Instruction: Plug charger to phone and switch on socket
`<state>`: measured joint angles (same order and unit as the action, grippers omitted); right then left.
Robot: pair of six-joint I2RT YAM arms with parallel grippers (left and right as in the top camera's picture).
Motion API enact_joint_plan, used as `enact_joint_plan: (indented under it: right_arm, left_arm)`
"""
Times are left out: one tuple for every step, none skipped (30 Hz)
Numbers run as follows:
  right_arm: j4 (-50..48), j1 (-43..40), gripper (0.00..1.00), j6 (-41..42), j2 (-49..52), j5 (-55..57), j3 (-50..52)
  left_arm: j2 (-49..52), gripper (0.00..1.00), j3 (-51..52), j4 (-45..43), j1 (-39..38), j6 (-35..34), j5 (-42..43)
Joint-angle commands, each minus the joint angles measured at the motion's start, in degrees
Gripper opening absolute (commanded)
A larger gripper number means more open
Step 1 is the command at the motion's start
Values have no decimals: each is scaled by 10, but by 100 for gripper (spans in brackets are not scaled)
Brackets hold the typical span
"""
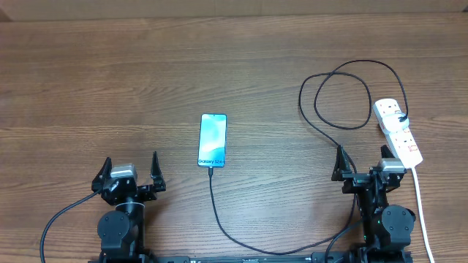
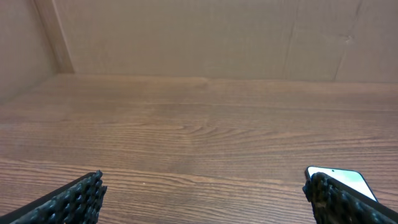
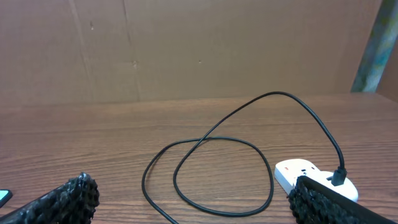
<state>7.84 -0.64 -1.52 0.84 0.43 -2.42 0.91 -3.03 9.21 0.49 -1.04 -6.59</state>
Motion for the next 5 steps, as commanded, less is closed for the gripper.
enact_joint_plan:
  right_arm:
    - [-1, 4, 100, -5, -7, 1, 5]
    - [-1, 4, 100, -5, -7, 1, 5]
    - [-1, 4, 100, -5, -7, 1, 5]
    - [-1, 4, 100, -5, -7, 1, 5]
    - [-1, 4, 100, -5, -7, 1, 5]
  left_arm:
    - [-7, 100, 3, 0, 3, 12, 7]
    - [-7, 100, 3, 0, 3, 12, 7]
    - [-7, 99, 3, 0, 3, 12, 7]
    - [-7, 100, 3, 0, 3, 12, 7]
    - [-7, 100, 3, 0, 3, 12, 7]
